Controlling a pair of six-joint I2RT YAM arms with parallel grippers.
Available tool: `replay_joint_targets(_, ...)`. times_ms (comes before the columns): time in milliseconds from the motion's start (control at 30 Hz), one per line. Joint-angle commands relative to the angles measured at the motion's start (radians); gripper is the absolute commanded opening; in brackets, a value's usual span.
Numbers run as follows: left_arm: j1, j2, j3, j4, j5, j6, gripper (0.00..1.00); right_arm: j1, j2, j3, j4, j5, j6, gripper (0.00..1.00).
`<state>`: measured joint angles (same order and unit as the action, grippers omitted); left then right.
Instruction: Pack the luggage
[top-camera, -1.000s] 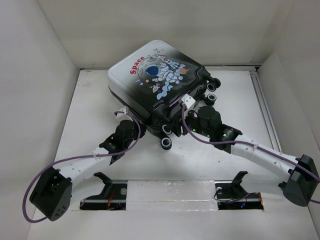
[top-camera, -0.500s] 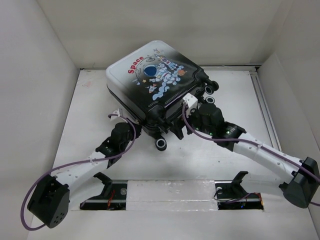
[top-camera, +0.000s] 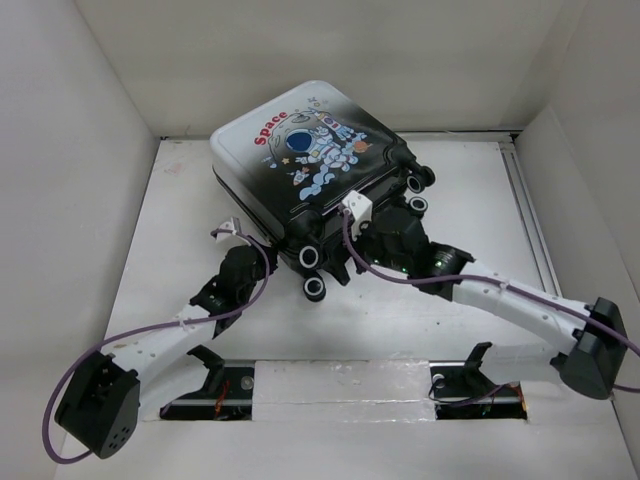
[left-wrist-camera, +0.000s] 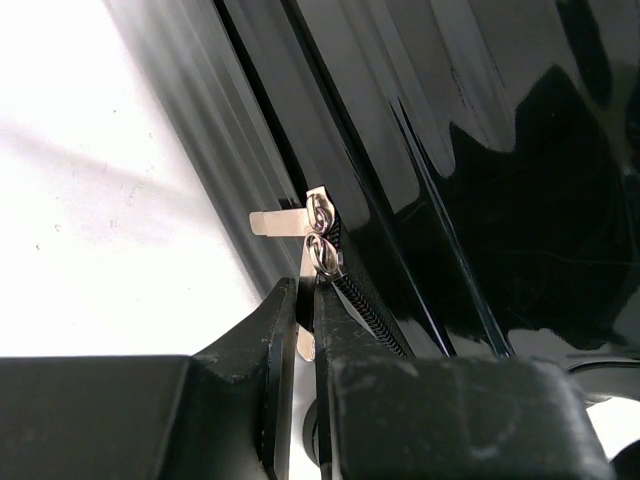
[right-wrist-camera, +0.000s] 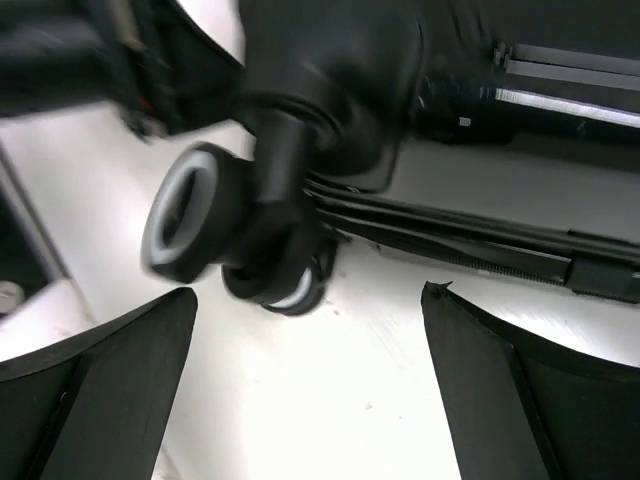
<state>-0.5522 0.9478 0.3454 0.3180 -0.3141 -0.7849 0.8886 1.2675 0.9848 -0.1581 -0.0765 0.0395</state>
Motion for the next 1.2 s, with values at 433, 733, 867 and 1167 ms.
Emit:
replay_joint_targets(433, 0.020, 0.009, -0.020, -0.045, -0.043, 0.049, 0.00, 0.053, 0.207, 0.115, 0.124, 0.055, 0.109, 1.00)
replay_joint_targets(733, 0.020, -0.009, -0.039, -0.036, -0.034, 0.049, 0.00, 0.053, 0.268, 0.158, 0.161, 0.195, 0.109, 0.75)
replay_joint_targets(867, 0.020, -0.009, -0.039, -0.048, -0.034, 0.049, 0.00, 0.062, 0.277, 0.144, 0.196, 0.208, 0.120, 0.13)
replay_joint_targets(1167, 0.020, -0.018, -0.008, -0.160, -0.138, 0.058, 0.00, 0.072, 0.028, -0.099, 0.216, 0.319, 0.129, 0.00)
